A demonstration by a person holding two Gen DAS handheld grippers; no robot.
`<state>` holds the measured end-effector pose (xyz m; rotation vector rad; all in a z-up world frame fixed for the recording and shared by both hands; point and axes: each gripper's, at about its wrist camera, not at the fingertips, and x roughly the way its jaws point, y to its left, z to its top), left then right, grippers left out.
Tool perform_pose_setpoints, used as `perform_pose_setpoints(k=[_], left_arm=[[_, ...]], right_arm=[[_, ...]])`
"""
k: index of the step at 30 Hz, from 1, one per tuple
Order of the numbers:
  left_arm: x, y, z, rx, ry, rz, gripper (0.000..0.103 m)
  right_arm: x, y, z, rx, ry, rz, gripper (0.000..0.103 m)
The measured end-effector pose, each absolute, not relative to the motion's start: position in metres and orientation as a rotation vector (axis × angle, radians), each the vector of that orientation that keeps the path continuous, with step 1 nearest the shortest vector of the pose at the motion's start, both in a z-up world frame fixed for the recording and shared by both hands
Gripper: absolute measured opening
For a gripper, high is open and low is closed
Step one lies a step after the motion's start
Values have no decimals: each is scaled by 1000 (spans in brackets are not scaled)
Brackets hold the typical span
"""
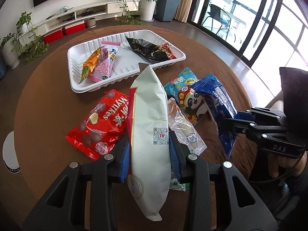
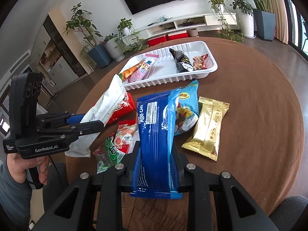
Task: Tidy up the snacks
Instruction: 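Lift both packets and carry them over the white tray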
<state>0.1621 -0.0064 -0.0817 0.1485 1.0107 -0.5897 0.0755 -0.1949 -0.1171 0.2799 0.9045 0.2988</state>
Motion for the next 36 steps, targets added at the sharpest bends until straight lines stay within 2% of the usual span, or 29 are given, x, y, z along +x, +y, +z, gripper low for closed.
perform_pose_setpoints(k=[10, 19, 31, 36], left_arm=[[154, 13, -75, -37, 975, -598, 33], [175, 37, -42, -117, 896, -567, 33], [256, 64, 10, -146, 829, -506, 33], [301, 63, 8, -139, 852, -484, 33]], right_arm=[[80, -213, -111, 328, 898, 279, 29], [99, -254, -85, 354, 847, 205, 29], [187, -264, -15, 260, 752, 233, 29], [241, -240, -9, 245, 779, 301, 29]])
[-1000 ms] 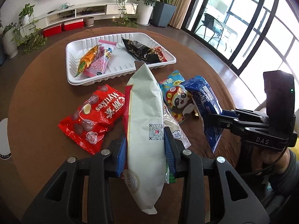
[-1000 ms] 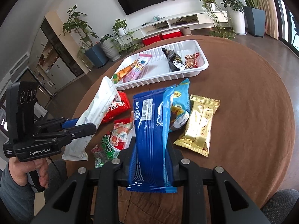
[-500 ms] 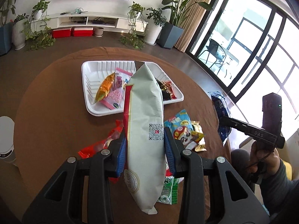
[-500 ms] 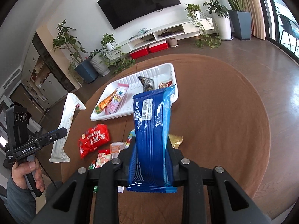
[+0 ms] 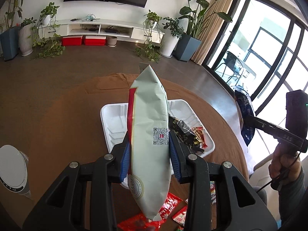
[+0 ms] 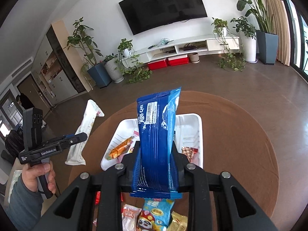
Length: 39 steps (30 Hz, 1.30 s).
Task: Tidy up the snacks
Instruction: 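Lift both packets and carry them over the white tray, then open both tools to drop the white bag and blue packet in the tray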
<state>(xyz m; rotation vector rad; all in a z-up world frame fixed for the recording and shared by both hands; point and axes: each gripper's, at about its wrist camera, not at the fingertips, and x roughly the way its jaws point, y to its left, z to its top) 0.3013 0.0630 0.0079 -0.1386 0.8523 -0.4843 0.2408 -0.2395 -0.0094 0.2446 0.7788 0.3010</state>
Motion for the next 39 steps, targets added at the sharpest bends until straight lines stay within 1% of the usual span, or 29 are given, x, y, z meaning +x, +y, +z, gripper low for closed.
perform_pose_setpoints(k=[4, 8, 12, 16, 25, 35, 39], left_arm=[[331, 58, -7, -121, 888, -466, 33], [353, 54, -27, -107, 923, -441, 33], [382, 49, -59, -95, 966, -427, 33], [392, 41, -81, -80, 989, -426, 33], [406, 25, -104, -42, 1037, -424, 33], [421, 11, -114, -17, 1056, -434, 33], [415, 12, -114, -11, 1058, -437, 34]], right_arm=[[282, -213, -20, 206, 824, 338, 29], [315, -195, -44, 190, 891, 350, 29], [333, -185, -73, 198, 955, 345, 29], [341, -177, -96, 197, 994, 333, 29], [351, -173, -127, 189, 1041, 290, 29], [351, -169, -142, 165, 1072, 272, 29], [352, -170, -141, 158, 1078, 275, 29]])
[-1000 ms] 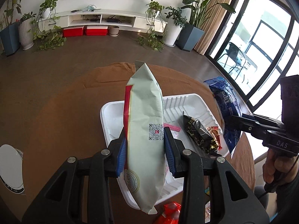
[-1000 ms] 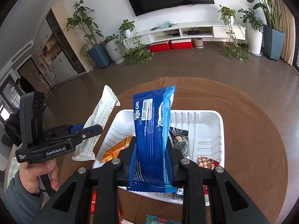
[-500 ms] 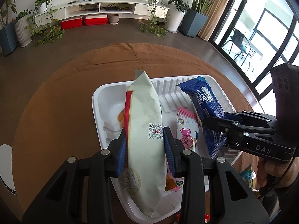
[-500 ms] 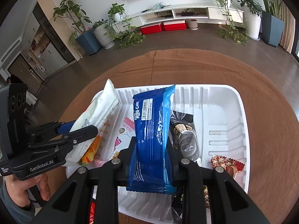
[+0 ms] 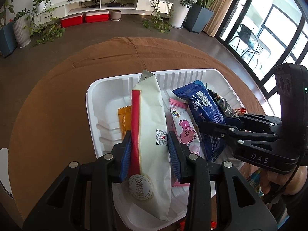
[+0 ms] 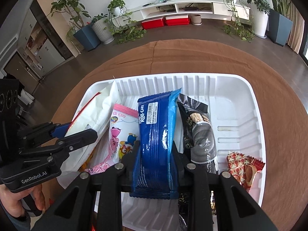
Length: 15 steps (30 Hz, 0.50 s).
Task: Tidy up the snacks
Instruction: 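Open both tools to drop the white bag and blue packet in the tray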
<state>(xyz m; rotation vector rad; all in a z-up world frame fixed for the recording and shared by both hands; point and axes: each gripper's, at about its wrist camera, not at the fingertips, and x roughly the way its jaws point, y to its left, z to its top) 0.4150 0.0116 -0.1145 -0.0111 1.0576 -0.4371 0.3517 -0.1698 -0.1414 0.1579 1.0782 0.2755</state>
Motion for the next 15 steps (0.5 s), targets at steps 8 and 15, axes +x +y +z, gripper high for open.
perform_pose_setpoints(k=[8, 15], left_arm=[[407, 14, -113, -4, 1044, -424, 63], [381, 20, -84, -4, 964, -433, 81]], right_arm=[[348, -167, -138, 148, 1073, 272, 34], [331, -174, -108, 156, 1000, 273, 58]])
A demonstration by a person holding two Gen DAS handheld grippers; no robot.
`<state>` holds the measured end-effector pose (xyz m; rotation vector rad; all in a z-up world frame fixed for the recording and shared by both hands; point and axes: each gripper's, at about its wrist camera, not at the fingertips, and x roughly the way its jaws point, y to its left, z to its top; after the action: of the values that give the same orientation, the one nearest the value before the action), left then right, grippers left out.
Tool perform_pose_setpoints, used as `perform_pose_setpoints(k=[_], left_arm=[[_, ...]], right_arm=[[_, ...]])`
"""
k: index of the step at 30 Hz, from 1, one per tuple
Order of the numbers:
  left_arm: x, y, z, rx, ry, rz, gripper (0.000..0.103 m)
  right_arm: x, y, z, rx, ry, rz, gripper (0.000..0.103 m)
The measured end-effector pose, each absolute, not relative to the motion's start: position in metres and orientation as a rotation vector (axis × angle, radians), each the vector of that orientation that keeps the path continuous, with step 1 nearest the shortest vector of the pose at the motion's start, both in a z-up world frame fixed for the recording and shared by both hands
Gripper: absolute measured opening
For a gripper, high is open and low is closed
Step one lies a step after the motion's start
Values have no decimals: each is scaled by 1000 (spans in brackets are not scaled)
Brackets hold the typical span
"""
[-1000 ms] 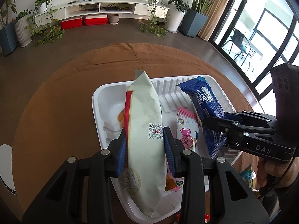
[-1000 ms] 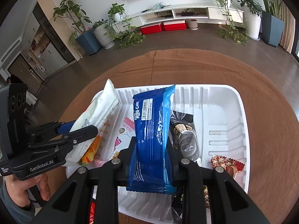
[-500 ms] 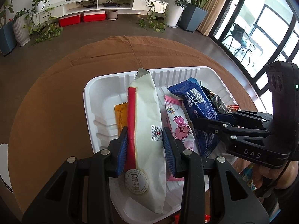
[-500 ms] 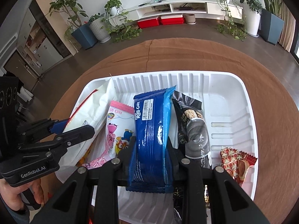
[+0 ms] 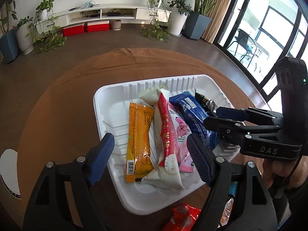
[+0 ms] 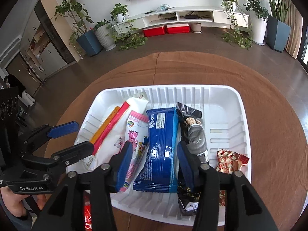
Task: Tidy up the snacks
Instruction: 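Open both tools to drop the white bag and blue packet in the tray, then withdraw both tools to the pile and lower the left tool onto the red Mylikes bag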
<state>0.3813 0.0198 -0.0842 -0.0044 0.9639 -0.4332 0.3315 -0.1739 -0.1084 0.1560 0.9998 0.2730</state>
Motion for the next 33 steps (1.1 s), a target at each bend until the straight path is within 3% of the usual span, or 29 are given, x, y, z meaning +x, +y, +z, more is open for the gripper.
perform_pose_setpoints(k=[4, 8, 14, 22, 33], left_arm=[[353, 27, -58, -5, 885, -448, 101], [317, 34, -40, -16, 813, -474, 103], [251, 38, -43, 28, 755, -500, 103], [168, 40, -71, -28, 751, -518, 103], [125, 17, -114, -64, 915, -498, 103]], right_arm=[[309, -186, -79, 216, 934, 294, 73], [270, -201, -52, 283, 846, 333, 89], [206, -220, -43, 320, 796, 351, 91], [121, -227, -75, 359, 793, 298, 92], [64, -232, -110, 361, 833, 244, 92]])
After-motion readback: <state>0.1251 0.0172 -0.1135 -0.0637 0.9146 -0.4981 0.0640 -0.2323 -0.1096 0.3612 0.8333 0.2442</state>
